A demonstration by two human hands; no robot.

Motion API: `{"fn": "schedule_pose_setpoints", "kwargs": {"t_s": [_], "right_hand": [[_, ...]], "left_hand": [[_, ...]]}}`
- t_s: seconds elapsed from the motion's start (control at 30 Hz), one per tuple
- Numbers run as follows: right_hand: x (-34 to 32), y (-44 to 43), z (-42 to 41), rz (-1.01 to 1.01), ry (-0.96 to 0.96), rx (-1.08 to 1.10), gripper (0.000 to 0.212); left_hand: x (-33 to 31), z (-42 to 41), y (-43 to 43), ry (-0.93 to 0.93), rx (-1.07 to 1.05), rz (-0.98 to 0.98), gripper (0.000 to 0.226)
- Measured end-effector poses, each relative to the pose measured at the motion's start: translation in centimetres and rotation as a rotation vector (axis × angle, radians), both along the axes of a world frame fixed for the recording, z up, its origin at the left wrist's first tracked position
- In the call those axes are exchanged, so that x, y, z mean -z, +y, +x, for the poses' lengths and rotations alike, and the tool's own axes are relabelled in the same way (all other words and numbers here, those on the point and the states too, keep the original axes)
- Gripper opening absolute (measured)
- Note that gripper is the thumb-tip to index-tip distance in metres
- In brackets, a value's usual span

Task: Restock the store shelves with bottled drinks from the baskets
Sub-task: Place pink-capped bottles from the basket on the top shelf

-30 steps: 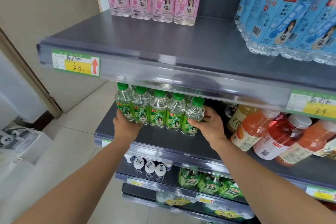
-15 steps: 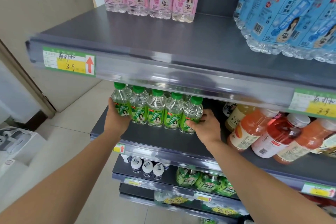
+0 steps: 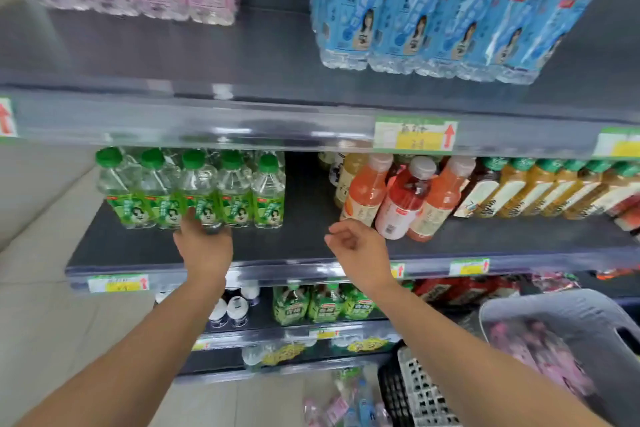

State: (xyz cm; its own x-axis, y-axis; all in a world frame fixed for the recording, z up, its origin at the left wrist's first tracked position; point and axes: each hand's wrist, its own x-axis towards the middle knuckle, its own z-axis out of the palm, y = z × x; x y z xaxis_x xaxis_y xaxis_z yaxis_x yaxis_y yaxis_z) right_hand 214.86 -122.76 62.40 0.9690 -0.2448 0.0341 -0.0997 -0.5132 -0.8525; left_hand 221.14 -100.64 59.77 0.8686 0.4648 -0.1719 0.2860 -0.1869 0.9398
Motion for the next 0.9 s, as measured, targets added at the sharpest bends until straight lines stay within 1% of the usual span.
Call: {"fn": "schedule_pose_setpoints", "kwargs": {"t_s": [0.1, 0.17, 0.27, 0.4, 0.5, 0.63, 0.73, 0.8, 0.87, 0.9], "right_hand": [[0.2, -4.7, -4.3, -0.087, 0.014, 0.079, 0.007], [0.4, -8.0, -7.1, -0.141, 0.055, 0.14, 0.004], [1.1, -13.1, -11.0, -0.18, 0.064, 0.253, 0.013], [2.7, -20.9, -15.4, -0.213, 0.133, 0.354, 0.015], [4.0, -27.1, -18.4, -0.199, 0.253, 0.415, 0.016], [6.2, -34.8, -22.2, -0.242, 0.433, 0.433, 0.015], [8.0, -39.9, -24.0, -0.275, 0.55, 0.395, 0.01], [9.2, -42.6, -24.5, -0.271, 0.601, 0.381, 0.023], [10.7, -44.9, -24.6, -0.276, 0.662, 0.354, 0.029], [11.5, -45.8, -24.6, -0.285, 0.702, 0.338, 0.031]], "left_hand": [[0.3, -2.4, -6.1, 0.004, 0.183, -0.081, 0.055], [0.3, -4.3, -10.5, 0.006, 0.303, -0.089, 0.048], [0.2, -7.3, -16.8, 0.002, 0.459, -0.04, 0.044], [0.1, -11.7, -25.1, 0.03, 0.638, 0.031, 0.039], [0.6, -15.1, -31.4, 0.037, 0.728, 0.079, 0.035], [2.3, -19.1, -39.4, 0.066, 0.855, 0.145, 0.034], [4.0, -21.3, -45.1, 0.156, 0.9, 0.115, 0.038], [5.6, -22.3, -48.3, 0.221, 0.932, 0.133, 0.035], [7.6, -23.0, -50.9, 0.302, 0.978, 0.197, 0.034], [8.7, -23.2, -52.0, 0.345, 1.002, 0.245, 0.036]]}}
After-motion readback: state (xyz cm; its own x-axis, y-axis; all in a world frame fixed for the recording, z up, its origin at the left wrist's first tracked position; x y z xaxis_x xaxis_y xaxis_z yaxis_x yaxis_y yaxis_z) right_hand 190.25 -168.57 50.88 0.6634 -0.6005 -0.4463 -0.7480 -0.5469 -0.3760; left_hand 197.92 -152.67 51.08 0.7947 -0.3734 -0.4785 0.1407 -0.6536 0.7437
